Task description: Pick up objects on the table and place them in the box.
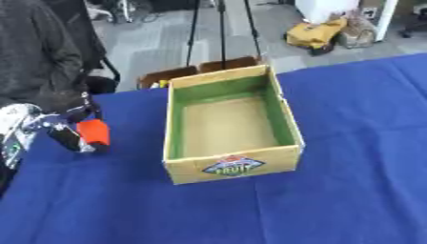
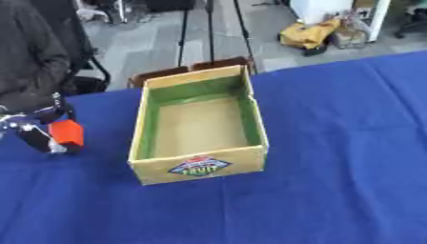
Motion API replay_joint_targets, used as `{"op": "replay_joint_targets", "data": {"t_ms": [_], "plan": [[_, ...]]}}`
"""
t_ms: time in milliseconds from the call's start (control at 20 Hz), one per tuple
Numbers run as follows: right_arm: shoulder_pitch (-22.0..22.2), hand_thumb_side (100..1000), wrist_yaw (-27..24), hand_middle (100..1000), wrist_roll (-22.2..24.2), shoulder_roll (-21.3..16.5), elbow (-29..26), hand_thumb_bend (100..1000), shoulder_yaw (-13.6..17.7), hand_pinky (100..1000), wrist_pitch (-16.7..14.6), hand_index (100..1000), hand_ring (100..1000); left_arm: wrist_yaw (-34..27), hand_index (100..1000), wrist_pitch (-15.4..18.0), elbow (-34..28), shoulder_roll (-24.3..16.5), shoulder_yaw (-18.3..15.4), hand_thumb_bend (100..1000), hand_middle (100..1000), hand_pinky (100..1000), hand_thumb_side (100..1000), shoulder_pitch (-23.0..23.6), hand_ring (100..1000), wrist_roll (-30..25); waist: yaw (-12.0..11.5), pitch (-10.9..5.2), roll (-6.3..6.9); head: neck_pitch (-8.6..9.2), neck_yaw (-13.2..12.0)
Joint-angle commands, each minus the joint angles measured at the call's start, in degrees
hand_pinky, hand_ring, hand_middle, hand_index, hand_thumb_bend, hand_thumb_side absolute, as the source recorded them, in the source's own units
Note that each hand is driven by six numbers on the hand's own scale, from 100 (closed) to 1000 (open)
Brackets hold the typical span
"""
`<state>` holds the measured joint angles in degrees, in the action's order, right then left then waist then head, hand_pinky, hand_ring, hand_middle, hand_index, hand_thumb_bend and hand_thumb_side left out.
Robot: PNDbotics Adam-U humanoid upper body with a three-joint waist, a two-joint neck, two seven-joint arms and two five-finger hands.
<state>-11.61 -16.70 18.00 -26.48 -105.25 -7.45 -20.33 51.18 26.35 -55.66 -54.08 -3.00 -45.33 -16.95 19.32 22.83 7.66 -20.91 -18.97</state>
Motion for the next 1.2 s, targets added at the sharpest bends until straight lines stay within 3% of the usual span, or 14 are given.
{"op": "replay_joint_targets", "data": {"t_ms": [50,550,1200], "plan": [[0.1,621,-1.0,543,0.3,-1.7,-0.6,100,0.5,825,-0.1,816,732,-3.0,331,0.7,-1.9,-3.8,0.1,497,187,379,292,-0.8,258,-0.5,-0.3,-2.15,-0.51,-0.06,0.2],[0.9,615,-2.9,546,1.1,-2.8,-0.7,100,0.6,825,0.1,818,733,-12.6,300,2.6,-7.3,-5.4,2.0,449,133,360,267,-1.9,234,-3.0,-0.9,-5.04,-0.78,-0.49,0.9],[1.1,619,-3.7,546,1.6,-3.2,-0.6,100,0.6,827,0.2,820,734,-22.1,265,3.0,-15.1,-5.5,4.2,416,100,320,246,-4.6,209,-4.3,-0.9,-6.05,-0.71,-0.5,1.6]]}}
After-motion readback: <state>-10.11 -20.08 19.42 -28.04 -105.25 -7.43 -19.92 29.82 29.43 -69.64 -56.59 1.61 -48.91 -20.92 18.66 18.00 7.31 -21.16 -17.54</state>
